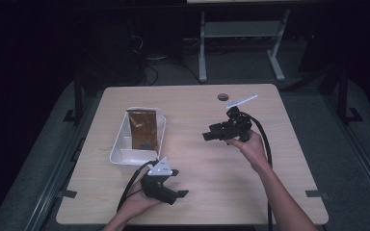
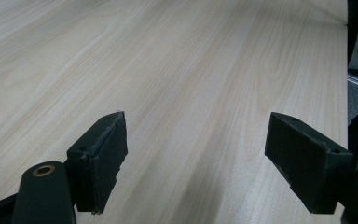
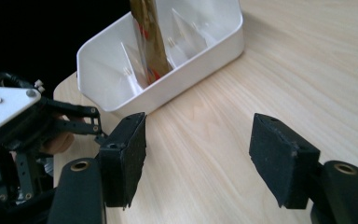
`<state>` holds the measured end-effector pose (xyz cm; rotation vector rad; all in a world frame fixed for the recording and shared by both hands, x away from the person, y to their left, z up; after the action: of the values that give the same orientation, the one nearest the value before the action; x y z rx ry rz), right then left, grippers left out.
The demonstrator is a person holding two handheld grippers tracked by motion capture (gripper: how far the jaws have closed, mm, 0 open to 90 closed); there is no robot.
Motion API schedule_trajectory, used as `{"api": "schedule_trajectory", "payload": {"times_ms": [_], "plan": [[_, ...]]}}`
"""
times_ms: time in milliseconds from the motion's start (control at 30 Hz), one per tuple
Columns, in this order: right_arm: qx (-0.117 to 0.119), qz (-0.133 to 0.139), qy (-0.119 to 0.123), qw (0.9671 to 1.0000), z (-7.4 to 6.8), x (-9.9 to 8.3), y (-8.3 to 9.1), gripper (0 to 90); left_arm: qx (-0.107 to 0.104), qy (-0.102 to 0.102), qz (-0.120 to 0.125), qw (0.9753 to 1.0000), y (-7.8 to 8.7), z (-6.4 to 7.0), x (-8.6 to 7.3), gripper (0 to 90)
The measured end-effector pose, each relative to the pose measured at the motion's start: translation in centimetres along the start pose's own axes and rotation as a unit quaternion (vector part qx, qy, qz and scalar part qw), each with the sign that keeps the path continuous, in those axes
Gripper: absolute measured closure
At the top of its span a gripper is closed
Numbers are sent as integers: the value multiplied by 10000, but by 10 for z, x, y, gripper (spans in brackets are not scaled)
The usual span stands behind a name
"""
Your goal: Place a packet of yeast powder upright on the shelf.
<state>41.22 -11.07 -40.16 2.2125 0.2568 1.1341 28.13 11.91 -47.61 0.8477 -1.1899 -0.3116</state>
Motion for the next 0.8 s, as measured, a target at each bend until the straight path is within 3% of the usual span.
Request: {"api": "schedule_trajectory", "payload": {"times_ms": [400, 800], "plan": [[-61, 69, -35, 10000, -5, -21, 17, 351, -41, -8, 10, 10000, -2, 1, 0, 205], [-158, 53, -196, 9997, 1, -55, 33, 344, -11, -1, 32, 10000, -3, -2, 1, 205]]}}
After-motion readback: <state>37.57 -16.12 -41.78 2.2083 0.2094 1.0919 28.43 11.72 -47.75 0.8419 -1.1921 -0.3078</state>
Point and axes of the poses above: each handheld gripper's, and its own axes: y roughly backward along the jaws, x roughly out of its top, z roughly to its right, the point moved 4 cm from there along -y, roughly forward along the jaws, and after that the axes turned 6 degrees about -z, right-handed, at the moved point
